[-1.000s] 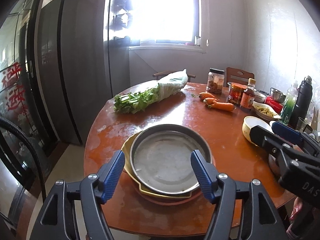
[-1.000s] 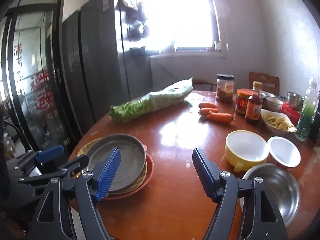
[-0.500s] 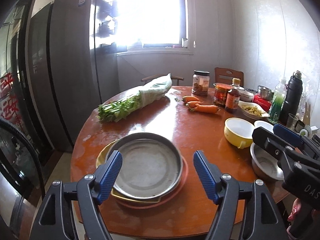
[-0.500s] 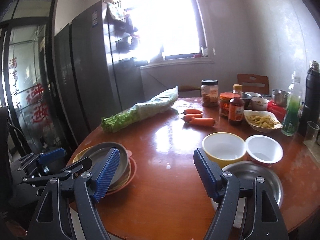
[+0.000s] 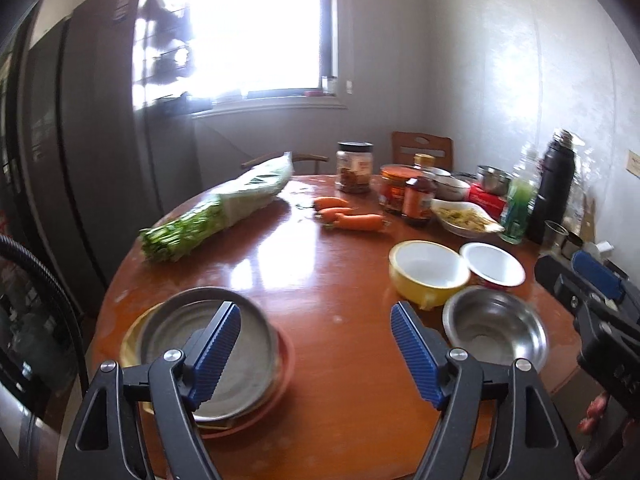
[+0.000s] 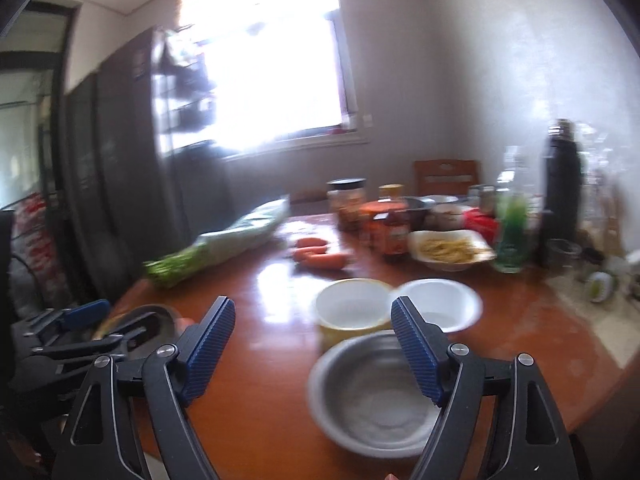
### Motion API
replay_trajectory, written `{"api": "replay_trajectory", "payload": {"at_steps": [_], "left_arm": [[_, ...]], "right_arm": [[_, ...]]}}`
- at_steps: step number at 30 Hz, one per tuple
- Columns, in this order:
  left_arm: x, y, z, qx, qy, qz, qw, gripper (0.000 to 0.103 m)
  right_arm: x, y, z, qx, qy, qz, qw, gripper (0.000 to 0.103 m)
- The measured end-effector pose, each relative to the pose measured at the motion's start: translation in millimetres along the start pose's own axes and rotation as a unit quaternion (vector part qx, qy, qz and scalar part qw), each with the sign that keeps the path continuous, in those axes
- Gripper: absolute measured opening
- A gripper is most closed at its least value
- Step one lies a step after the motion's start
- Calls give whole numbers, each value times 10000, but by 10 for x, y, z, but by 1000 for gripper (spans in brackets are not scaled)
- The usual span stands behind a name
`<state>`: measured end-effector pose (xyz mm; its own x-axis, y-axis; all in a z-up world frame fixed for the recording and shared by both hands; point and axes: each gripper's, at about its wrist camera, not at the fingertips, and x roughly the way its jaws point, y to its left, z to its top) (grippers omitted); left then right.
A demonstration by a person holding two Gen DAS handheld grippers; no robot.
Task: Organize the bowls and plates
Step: 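Move the left gripper to the rim of the large steel bowl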
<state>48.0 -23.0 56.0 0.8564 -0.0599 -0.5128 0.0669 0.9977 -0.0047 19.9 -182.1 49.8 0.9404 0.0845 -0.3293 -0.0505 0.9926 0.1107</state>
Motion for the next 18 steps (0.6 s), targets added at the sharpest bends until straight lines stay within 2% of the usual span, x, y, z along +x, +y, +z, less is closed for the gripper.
{"api": "replay_trajectory", "payload": {"at_steps": [3,8,18], "left_arm": [[49,-148,24,119,52,-105,9999,78],[168,-349,45,194,178,-300,9992,79],[599,-726,-17,373,697,-706,9944,79]], "right_arm": [[-47,-183,0,61,-48,-306,9995,82],[-71,-459,-50,276,19,-508,9983,83],[194,-869,-312,484,682,-986,9916,84]]}}
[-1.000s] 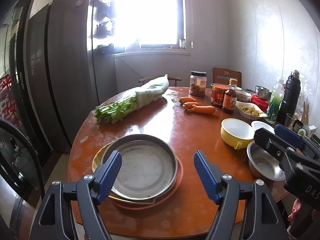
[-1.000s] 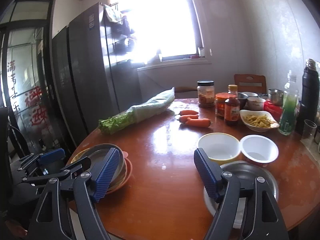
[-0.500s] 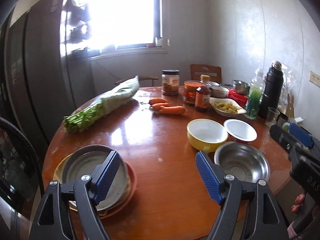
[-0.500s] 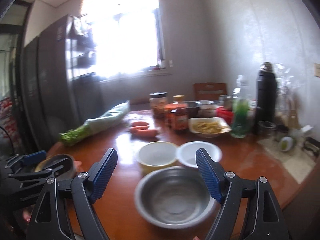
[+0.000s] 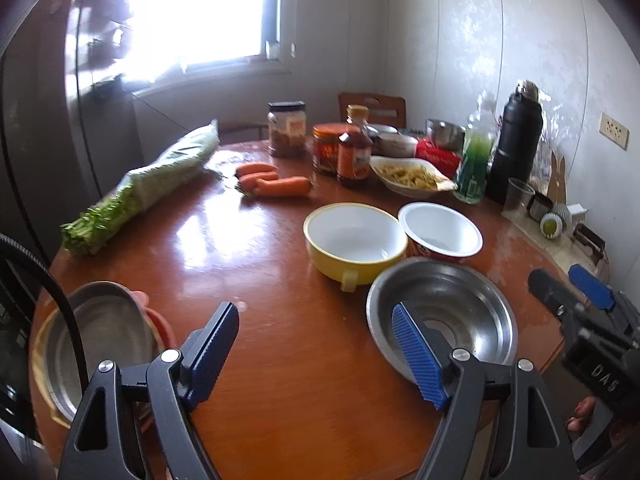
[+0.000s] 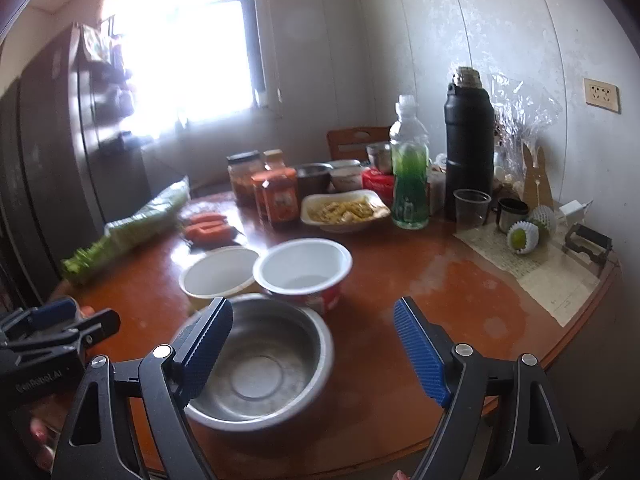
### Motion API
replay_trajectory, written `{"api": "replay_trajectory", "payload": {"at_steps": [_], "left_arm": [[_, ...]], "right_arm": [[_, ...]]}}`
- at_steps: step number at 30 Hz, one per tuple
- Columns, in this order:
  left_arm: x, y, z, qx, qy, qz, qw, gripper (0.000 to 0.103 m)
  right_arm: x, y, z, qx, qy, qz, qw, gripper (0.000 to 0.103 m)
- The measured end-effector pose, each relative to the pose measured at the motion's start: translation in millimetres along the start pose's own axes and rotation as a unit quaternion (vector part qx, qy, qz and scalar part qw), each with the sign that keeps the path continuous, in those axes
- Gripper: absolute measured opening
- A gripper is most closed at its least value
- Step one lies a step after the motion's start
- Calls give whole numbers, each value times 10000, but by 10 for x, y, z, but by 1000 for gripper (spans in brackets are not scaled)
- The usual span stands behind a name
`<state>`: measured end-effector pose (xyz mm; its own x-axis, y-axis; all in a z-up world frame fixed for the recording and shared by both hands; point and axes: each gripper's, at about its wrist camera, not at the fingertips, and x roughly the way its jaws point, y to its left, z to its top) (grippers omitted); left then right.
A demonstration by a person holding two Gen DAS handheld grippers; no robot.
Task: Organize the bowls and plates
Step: 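Move the left gripper to the rim of the large steel bowl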
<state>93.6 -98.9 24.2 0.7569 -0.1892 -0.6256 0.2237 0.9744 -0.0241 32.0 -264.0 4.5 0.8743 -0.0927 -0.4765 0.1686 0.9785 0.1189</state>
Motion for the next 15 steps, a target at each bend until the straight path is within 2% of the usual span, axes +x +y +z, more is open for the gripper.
{"api": "replay_trajectory", "payload": {"at_steps": [10,12,15], "left_arm": [[500,-319,8,213,501,-383,9978,79],[576,-378,3,258,589,-505,9967,79],[650,-427,-8,296,626,-500,9963,79]], "right_arm": [[437,-193,-172,189,639,2,9978,84],[480,-218,-184,210,699,22,9973,84],[541,-247,-204,214,771,42,9968,84]]}}
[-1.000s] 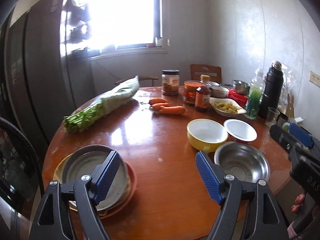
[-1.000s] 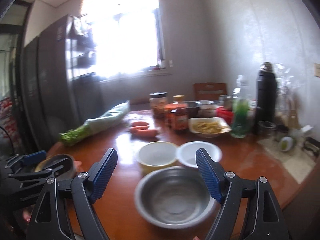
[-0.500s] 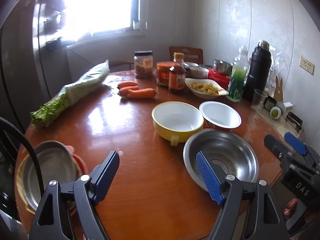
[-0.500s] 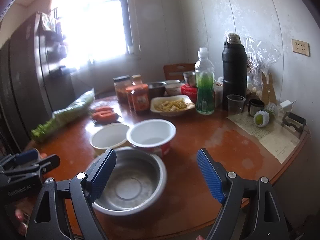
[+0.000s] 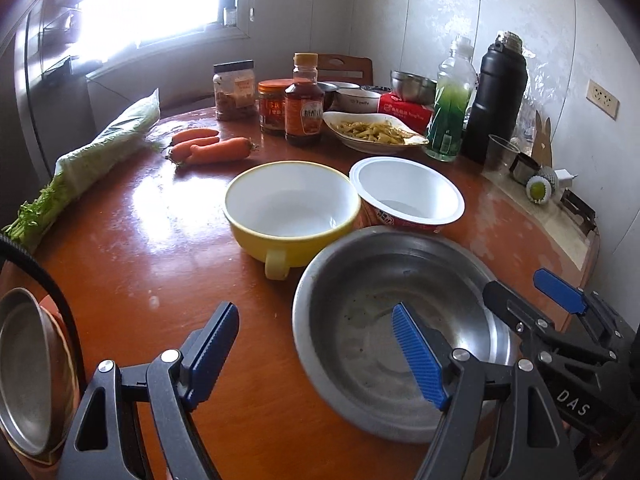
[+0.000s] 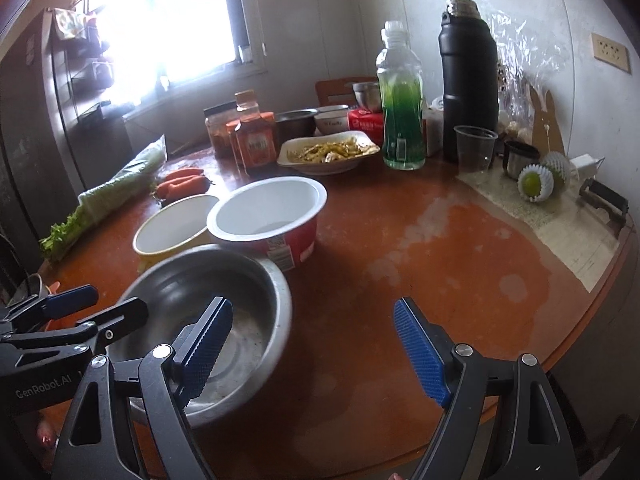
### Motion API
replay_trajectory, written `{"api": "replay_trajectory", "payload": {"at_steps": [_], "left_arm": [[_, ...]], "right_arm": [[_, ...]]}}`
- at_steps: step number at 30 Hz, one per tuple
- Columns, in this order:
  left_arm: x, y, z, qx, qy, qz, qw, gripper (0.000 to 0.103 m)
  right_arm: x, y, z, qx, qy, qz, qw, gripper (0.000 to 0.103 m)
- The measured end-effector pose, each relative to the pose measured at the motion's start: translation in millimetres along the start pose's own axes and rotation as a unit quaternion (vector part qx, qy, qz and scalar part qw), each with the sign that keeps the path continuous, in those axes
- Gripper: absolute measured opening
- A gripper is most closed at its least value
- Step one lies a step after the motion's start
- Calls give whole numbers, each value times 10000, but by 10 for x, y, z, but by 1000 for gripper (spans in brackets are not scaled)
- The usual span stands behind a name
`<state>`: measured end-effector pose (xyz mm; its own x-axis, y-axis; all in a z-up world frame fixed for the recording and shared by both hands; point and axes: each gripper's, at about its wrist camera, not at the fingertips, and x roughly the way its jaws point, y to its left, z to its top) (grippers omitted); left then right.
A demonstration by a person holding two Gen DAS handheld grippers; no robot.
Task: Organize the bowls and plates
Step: 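Move the left gripper to the rim of the large steel bowl, then grasp the steel bowl rim with the left gripper and lift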
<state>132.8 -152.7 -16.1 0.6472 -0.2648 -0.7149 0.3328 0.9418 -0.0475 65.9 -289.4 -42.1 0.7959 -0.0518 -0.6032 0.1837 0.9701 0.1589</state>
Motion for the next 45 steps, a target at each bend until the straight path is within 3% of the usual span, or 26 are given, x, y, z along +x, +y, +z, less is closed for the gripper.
{"api": "replay_trajectory", "payload": {"at_steps": [11,16,17,21,30,45], "left_arm": [[221,8,-52,83,212,180,9996,79],[224,42,-61,5,139,115,9998,79],[224,51,-69,-28,118,70,9999,77],[253,52,-103,-35,173,8,9998,61],[273,13,-173,-50,230,-330,9992,27],[-108,227,-271,-250,-20,-115,9996,25]], "right_arm": [[234,-14,-26,15,277,183,9994,84],[251,61,-45,-103,254,222,9994,78],[253,75,-52,-128,258,227,9993,76],[275,110,-82,-124,339,421,9985,51],[234,262,-113,-226,385,603,9972,28],[71,565,-121,-428,332,949,9940,28]]}}
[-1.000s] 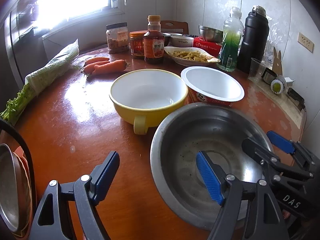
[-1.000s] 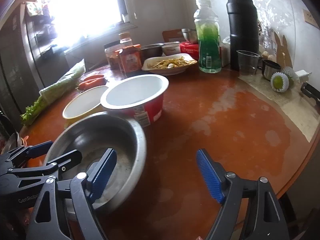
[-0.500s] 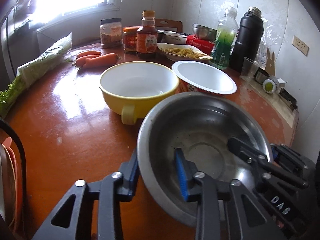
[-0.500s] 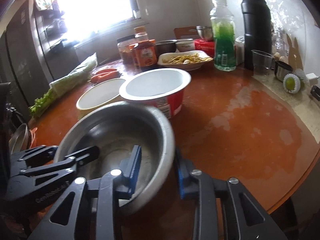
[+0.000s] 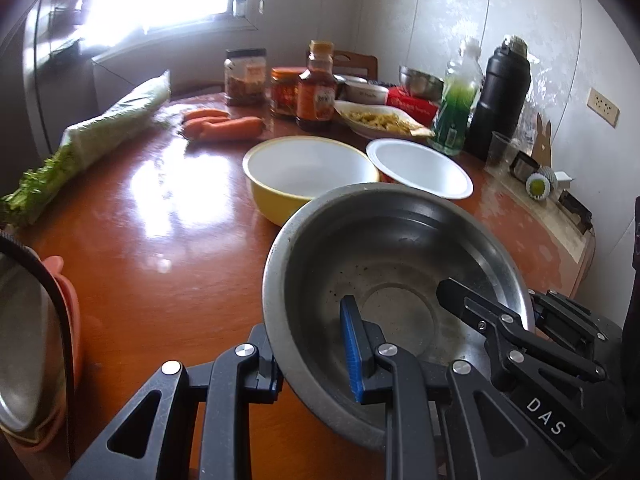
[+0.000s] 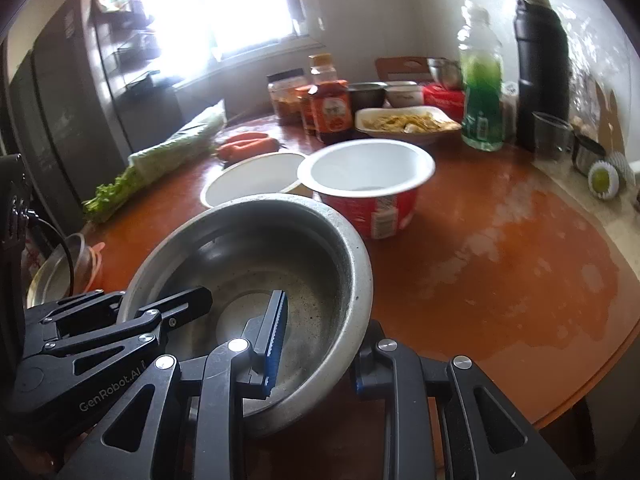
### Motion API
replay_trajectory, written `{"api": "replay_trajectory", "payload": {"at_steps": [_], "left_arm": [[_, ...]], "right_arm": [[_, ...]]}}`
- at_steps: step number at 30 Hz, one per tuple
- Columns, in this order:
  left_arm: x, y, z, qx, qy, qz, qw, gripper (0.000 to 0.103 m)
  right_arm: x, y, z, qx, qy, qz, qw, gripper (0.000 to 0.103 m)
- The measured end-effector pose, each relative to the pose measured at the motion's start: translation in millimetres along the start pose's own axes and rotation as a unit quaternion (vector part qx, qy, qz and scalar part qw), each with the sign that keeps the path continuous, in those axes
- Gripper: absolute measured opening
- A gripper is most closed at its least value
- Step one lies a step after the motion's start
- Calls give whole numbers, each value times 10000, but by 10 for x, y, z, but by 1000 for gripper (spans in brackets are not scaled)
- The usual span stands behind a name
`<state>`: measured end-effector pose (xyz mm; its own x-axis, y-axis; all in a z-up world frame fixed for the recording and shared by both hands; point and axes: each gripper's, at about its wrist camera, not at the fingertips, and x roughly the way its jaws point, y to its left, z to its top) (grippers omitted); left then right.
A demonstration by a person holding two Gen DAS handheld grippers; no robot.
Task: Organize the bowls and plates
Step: 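Grasp the steel bowl rim with the left gripper and lift, then carry the steel bowl beside the plate stack, lower it, open left gripper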
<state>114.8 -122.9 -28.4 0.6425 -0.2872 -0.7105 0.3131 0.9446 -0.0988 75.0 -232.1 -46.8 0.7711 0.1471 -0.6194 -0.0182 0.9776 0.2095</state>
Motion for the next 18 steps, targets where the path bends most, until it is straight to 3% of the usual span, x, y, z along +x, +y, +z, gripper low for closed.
{"api": "replay_trajectory", "payload": {"at_steps": [9,18], "left_arm": [[-335,194,-6,-102,-246,112,9996,25],[-476,395,-127,-219,-233,206,9993,25]], "right_arm": [[-164,303,74,-217,-174,207,9994,28],[-173,564,28,-424,-83,336,9985,28]]}}
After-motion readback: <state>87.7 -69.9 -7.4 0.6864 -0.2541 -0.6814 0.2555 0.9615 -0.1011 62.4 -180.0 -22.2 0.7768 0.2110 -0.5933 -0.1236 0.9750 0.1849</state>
